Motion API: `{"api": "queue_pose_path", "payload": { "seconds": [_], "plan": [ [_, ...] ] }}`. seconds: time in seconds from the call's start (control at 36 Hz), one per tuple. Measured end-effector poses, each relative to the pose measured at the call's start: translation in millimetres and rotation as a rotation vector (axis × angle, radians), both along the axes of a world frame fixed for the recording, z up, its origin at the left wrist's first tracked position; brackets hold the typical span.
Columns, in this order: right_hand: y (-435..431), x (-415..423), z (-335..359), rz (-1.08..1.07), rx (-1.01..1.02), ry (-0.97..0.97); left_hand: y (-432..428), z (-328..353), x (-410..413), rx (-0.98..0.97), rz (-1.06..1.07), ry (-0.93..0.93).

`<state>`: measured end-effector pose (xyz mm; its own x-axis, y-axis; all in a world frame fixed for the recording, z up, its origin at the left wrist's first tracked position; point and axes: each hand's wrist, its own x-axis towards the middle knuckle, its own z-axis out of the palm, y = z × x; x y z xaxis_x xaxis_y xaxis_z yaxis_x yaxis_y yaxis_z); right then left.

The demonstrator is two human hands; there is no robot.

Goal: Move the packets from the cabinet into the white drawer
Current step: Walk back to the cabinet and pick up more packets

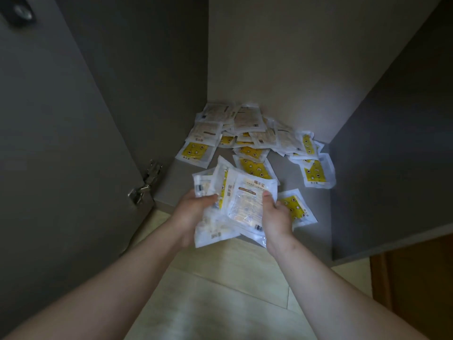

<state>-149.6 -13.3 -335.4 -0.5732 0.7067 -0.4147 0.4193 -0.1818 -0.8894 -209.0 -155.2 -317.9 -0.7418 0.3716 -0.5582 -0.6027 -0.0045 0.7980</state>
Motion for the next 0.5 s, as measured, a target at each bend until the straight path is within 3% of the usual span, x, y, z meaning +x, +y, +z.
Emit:
{"api": "queue_pose_path", "payload": {
  "seconds": [0.14, 0.22, 0.33, 0.42, 0.5],
  "plan": [
    [-8, 4, 2, 0.119, 0.226, -0.022, 13, -1, 13, 0.083, -0.070, -0.054],
    [-12, 6, -1, 0.221, 0.339, -0.025, 21, -6, 22, 0.038, 0.000, 0.008],
    [-1, 9, -2, 0.190, 0.480, -0.103, 21, -10, 23, 0.024, 0.086, -0.107],
    [20, 22, -11, 0.297, 0.748, -0.441, 17, -11, 18, 0.038, 0.126, -0.118],
    [32, 38, -22, 0.624, 0.724, -0.699, 13, -11, 16, 0.044, 0.134, -0.097]
  ]
}}
